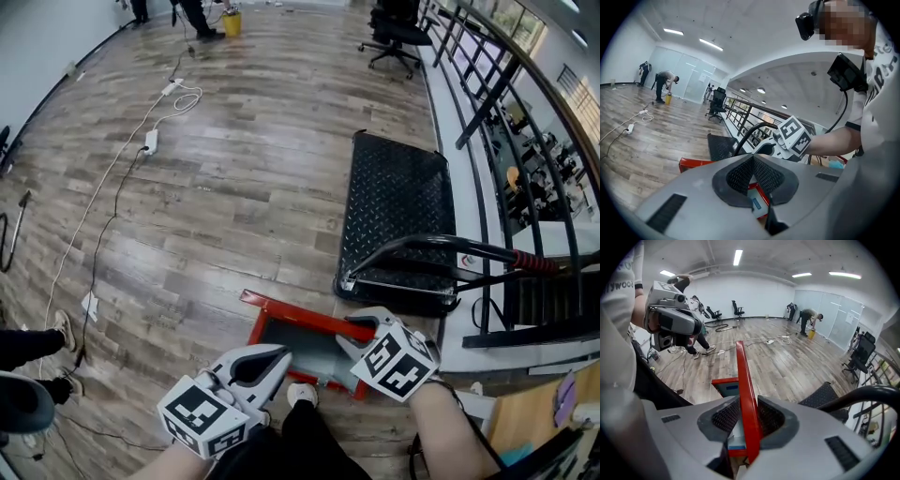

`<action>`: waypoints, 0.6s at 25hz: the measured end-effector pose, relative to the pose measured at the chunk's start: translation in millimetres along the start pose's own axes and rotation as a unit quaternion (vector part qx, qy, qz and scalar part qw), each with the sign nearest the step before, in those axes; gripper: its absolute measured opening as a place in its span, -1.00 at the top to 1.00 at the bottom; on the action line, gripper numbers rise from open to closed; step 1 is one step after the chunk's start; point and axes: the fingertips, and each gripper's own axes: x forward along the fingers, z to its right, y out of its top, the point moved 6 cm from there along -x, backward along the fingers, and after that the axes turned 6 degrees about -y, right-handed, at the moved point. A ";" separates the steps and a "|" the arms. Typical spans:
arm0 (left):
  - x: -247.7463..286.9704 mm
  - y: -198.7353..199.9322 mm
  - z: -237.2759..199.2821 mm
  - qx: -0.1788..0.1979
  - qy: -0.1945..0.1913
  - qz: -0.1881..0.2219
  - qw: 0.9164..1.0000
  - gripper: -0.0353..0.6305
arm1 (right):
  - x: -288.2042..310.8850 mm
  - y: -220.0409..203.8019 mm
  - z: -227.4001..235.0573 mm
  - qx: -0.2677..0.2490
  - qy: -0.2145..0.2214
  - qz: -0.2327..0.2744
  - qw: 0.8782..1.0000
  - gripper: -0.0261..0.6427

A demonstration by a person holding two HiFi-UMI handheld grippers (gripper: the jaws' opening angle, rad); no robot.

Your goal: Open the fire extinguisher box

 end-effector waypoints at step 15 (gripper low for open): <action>15.0 22.0 -9.0 0.005 0.017 0.007 1.000 0.88 | 14.6 7.3 58.1 0.063 0.060 0.012 0.996 0.57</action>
